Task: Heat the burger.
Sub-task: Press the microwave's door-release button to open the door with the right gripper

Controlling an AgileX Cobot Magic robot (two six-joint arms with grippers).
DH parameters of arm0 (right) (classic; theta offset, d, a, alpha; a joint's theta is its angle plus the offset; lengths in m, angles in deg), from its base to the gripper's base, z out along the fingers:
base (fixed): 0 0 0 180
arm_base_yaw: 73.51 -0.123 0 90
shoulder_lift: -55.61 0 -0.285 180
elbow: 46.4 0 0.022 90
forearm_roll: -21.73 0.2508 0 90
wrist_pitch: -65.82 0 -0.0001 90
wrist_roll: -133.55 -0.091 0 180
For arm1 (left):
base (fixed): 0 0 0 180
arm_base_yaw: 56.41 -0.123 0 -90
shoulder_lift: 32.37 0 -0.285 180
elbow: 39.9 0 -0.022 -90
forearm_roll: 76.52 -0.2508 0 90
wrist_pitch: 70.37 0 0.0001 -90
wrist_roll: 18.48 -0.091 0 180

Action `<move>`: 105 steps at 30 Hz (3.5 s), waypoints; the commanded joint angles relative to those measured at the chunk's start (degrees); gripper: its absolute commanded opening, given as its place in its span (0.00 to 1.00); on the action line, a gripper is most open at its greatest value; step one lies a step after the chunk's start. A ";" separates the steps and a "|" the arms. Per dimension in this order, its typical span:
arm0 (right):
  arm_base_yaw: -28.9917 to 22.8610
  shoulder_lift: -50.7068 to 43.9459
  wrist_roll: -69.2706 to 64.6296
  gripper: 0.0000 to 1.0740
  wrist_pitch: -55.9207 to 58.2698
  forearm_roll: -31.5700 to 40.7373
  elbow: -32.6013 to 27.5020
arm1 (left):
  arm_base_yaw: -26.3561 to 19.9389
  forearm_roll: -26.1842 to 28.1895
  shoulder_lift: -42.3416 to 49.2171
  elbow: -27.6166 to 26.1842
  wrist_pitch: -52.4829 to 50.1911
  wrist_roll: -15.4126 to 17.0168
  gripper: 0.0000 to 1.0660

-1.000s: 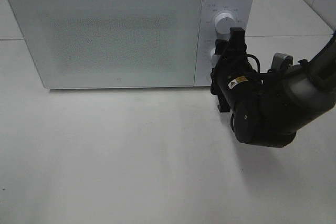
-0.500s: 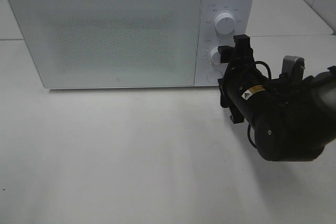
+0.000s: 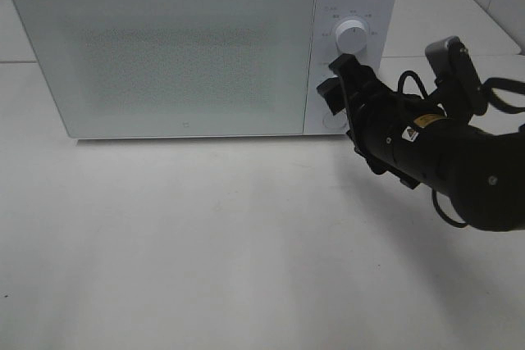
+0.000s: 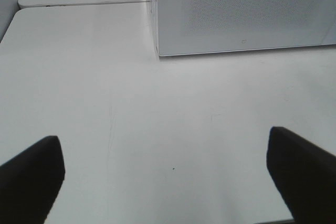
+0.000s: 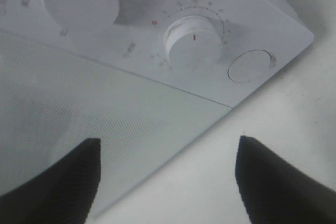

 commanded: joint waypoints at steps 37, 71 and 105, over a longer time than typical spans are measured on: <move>9.97 -40.39 41.65 0.65 97.80 -26.81 14.21 | 0.17 0.34 1.38 0.23 -0.11 0.06 0.94; 25.67 -84.22 43.49 0.65 105.48 -27.79 0.63 | 0.17 0.34 1.38 0.23 -0.11 0.06 0.94; 31.00 -93.28 44.06 0.65 97.52 -27.44 0.57 | 0.17 0.40 1.38 0.23 -0.11 0.06 0.94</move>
